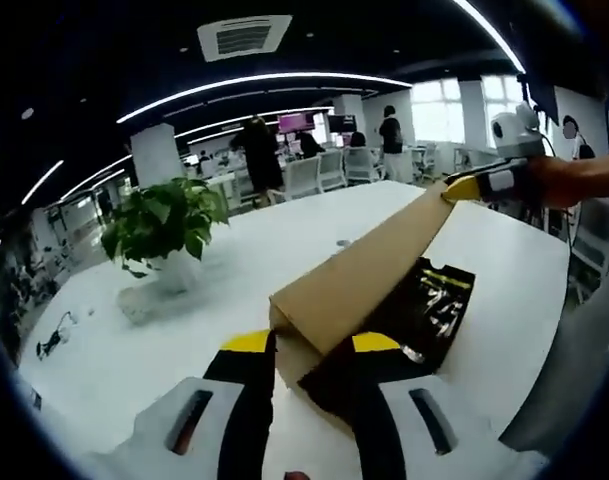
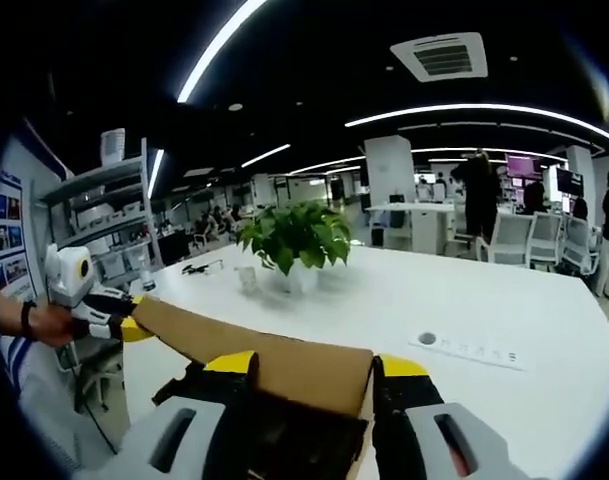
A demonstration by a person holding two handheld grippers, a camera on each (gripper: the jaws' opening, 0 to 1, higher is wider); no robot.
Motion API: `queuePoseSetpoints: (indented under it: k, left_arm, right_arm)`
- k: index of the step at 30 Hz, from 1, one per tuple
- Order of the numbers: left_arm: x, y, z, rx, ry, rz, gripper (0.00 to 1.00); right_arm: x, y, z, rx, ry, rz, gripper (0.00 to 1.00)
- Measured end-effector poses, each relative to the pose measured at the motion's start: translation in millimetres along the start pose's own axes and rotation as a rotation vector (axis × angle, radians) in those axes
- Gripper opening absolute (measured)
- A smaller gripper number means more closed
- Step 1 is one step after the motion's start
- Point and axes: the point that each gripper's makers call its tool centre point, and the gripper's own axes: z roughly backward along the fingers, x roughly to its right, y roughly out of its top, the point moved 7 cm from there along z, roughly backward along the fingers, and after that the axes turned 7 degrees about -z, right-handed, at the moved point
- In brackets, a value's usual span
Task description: Operate the shoe box by opening the lid, removing the specified soft item, and placing it in the target area until the item is outside and the box remains undamaged.
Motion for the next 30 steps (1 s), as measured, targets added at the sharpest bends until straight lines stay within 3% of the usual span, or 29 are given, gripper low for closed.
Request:
queuePoseSetpoints:
  k: [2,4,5,14,23,26,30]
  left_arm:
    - [-2.3,2.7,-1,0.004,0.011,-0.005,0.17]
    - [-12.1,-0.4,1,-0.038,0.09,-0.024,0.09]
    - [-10.8,1.9,-2,-0.017,0.056,0.003,0.09]
    - [-17.1,7.5,-4,-0.027,0.075,0.049,0.07]
    - [-24.8,12.4,-11,-0.038,0.064,0.08,0.07]
    - [-26.0,12.6,-13,-0.033,0.062,0.088,0.07]
    - [-27.2,12.8,-15,-0.03,0.06,0.093,0.06]
  right_arm:
    - [-1,1.2,-2,-0.012,0.02,0.029,0.49]
    - [-2,1.8,-3,-0.017,0.055,0.036,0.51]
    - [-1,2.6,-4,-0.016,0.046,0.036,0.52]
    - [2,2.0,-3,-0.035,0.074,0.097,0.52]
    - [13,-5.1,-2,-0.077,0.023,0.157,0.35]
    - [19,-9.9,-6,-0.102,-0.028,0.185,0.26]
    - [28,-12.1,-11,-0.103,-0.1,0.152,0.11]
